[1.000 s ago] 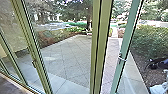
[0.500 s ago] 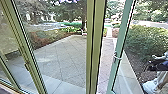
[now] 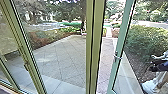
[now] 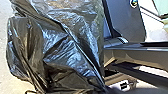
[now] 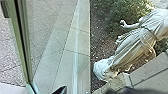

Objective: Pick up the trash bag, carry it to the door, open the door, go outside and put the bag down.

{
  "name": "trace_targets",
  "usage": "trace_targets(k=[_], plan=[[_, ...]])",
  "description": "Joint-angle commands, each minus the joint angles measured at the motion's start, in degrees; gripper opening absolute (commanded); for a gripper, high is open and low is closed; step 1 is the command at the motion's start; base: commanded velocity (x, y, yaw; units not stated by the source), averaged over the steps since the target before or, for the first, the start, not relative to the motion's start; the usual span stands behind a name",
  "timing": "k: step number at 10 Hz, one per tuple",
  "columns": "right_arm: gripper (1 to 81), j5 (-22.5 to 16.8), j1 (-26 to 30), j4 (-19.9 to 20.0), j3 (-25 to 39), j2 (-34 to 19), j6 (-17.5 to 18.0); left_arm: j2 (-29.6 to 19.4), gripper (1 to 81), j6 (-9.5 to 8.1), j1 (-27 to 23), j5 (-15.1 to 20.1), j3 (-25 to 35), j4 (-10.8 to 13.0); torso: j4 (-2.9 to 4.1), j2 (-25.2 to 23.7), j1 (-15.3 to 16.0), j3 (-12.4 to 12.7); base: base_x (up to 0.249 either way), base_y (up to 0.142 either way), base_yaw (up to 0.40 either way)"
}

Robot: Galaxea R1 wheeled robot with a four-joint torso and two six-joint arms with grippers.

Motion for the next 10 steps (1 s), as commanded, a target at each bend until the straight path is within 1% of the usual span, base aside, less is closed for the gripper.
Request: trace_targets(k=[1,2,5,6,7,8,9,10], plan=[[81.1,-0.5,10.4,-11.6,-5.8,-3.3,-0.7,0.4,1.0,0.00,-1.8,3.6,0.2,-0.3,0.00,0.0,0.0,0.0,0.000,0.000,0.000],[81.1,-0.2,10.7,-13.9,-6.2,-3.3,-0.7,0.5,1.0,0.00,-1.7,3.6,0.2,-0.3,0.00,0.0,0.0,0.0,0.000,0.000,0.000],[81.1,-0.1,13.1,-16.2,-6.5,-4.0,-0.7,0.7,1.0,0.00,-1.8,3.6,0.2,-0.2,0.00,0.0,0.0,0.0,0.000,0.000,0.000],[81.1,-0.1,13.4,-17.7,-6.5,-4.1,-0.7,0.7,1.0,-0.08,-1.7,3.6,0.2,-0.3,0.00,0.0,0.0,0.0,0.000,0.000,0.000],[81.1,-0.1,13.1,-17.9,-6.8,-4.2,-0.7,0.7,1.0,-0.08,-1.7,3.6,0.2,-0.3,0.00,0.0,0.0,0.0,0.000,0.000,0.000],[81.1,-0.1,12.2,-17.0,-6.9,-4.2,-0.6,1.0,1.0,-0.08,-1.7,3.6,0.2,-0.3,0.00,0.0,0.0,0.0,0.000,0.000,0.000],[81.1,0.0,10.6,-14.7,-7.0,-4.0,-0.5,1.0,1.0,0.00,-1.7,3.6,0.2,-0.3,0.00,0.0,0.0,0.0,0.000,0.000,0.000],[81.1,-0.1,9.7,-11.3,-7.1,-3.6,-0.5,0.9,1.0,-0.08,-1.8,3.6,0.2,-0.3,0.00,0.0,0.0,0.0,0.000,0.000,0.000]])
